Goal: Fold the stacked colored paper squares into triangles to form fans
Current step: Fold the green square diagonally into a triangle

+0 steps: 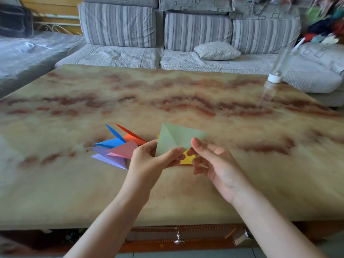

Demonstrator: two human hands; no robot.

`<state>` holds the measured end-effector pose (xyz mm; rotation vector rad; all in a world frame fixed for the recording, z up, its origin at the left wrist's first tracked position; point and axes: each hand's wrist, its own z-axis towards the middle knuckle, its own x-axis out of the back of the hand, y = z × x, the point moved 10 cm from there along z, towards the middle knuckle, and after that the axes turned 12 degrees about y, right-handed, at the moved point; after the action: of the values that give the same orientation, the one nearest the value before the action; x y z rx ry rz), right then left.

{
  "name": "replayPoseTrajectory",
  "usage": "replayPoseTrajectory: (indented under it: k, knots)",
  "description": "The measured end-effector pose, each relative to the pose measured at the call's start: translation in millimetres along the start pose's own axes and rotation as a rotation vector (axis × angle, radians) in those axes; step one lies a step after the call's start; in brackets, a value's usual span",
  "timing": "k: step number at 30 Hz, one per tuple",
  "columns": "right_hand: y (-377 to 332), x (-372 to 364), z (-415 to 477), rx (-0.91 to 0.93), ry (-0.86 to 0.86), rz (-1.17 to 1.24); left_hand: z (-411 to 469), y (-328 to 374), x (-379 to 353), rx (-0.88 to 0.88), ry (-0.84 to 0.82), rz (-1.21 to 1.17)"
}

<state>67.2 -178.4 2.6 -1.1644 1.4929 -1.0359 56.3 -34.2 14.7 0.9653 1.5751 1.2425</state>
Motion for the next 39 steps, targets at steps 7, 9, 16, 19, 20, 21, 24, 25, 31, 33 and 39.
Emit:
replayPoseTrajectory:
  k: [7, 9, 16, 19, 20, 21, 24, 25, 31, 33, 39]
  knots:
    - [-9.3, 8.6, 1.1, 0.128, 0.136, -0.047, -4.2, 1.2, -7.6, -0.052, -0.020, 0.061]
    - [-12.7, 14.4, 3.2, 0.148, 0.173, -0.044, -3.6, 3.0, -7.3, -0.083, -0.020, 0.110]
    - [-15.6, 27.6, 10.5, 0.141, 0.232, 0.000, -0.3, -2.3, -2.9, -0.010, -0.023, 0.106]
    - [-22.8, 40.3, 14.3, 0.146, 0.272, 0.051, 2.7, -4.5, 5.4, 0.039, -0.003, 0.048]
    - [-23.9, 43.0, 14.8, 0.147, 0.275, 0.053, 3.1, -4.7, 7.5, 0.042, -0.002, 0.050]
    - [-23.3, 43.9, 14.8, 0.145, 0.274, 0.047, 3.0, -4.8, 8.8, 0.042, -0.004, 0.057]
    - [-19.7, 43.1, 15.2, 0.142, 0.272, 0.031, 3.2, -5.0, 10.6, 0.046, -0.013, 0.088]
    - [-20.9, 45.9, 16.2, 0.143, 0.286, 0.049, 4.4, -4.2, 13.0, 0.039, -0.008, 0.098]
    - [-34.6, 55.7, 19.9, 0.126, 0.207, 0.078, 11.2, 3.5, 27.5, 0.007, 0.020, 0.062]
    - [-27.1, 38.1, 15.6, 0.082, 0.094, 0.017, 9.6, 3.7, 19.4, -0.001, -0.008, 0.055]
    - [-22.5, 14.6, 6.6, 0.115, -0.040, -0.139, 2.1, -5.4, -2.1, 0.133, -0.140, 0.010]
